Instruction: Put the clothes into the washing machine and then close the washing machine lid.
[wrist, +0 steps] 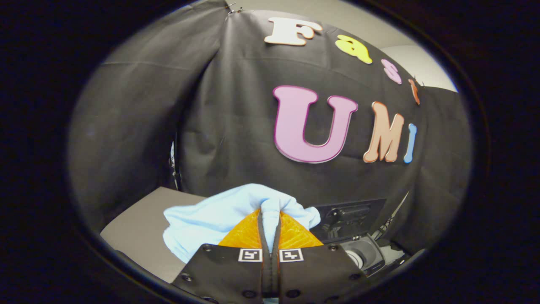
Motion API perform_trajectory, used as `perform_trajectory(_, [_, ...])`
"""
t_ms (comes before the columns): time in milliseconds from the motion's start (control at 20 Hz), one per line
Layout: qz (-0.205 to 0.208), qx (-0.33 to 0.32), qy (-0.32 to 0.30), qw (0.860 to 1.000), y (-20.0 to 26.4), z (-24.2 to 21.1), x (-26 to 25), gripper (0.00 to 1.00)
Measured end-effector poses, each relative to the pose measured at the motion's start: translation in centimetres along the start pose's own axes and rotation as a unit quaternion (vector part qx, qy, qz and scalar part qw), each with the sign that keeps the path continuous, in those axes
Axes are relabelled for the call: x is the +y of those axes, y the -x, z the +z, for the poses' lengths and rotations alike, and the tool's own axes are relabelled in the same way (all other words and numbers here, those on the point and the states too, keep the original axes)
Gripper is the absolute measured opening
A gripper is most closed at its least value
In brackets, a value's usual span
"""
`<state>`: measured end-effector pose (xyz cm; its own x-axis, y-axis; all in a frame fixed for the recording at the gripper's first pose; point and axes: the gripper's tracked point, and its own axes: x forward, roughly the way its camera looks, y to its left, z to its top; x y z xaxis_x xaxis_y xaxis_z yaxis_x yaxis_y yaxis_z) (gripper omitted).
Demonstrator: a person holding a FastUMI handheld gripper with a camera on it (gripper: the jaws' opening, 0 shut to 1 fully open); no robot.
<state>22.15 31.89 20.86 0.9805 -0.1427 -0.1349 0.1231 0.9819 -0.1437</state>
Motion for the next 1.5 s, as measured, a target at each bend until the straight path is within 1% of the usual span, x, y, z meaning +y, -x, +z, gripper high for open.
perform_trajectory(250, [-0.052, -0.068, 0.011, 0.996, 2.6, 4.7, -7.6, 0.00])
perform_trajectory(450, [-0.096, -0.075, 0.006, 0.993, 2.9, 5.5, -14.2, 0.01])
perform_trajectory(550, [-0.116, -0.089, 0.001, 0.989, 3.1, 5.9, -17.2, 0.00])
perform_trajectory(700, [-0.140, -0.101, -0.015, 0.985, 2.7, 5.3, -21.9, 0.00])
perform_trajectory(950, [-0.167, -0.096, -0.035, 0.981, 1.3, 1.5, -27.2, 0.01])
perform_trajectory(1150, [-0.161, -0.073, -0.038, 0.984, -0.8, -3.2, -28.2, 0.00])
perform_trajectory(1350, [-0.137, -0.053, -0.038, 0.988, -3.4, -7.7, -27.3, 0.00])
perform_trajectory(1500, [-0.106, -0.031, -0.047, 0.993, -5.5, -11.3, -26.0, 0.02])
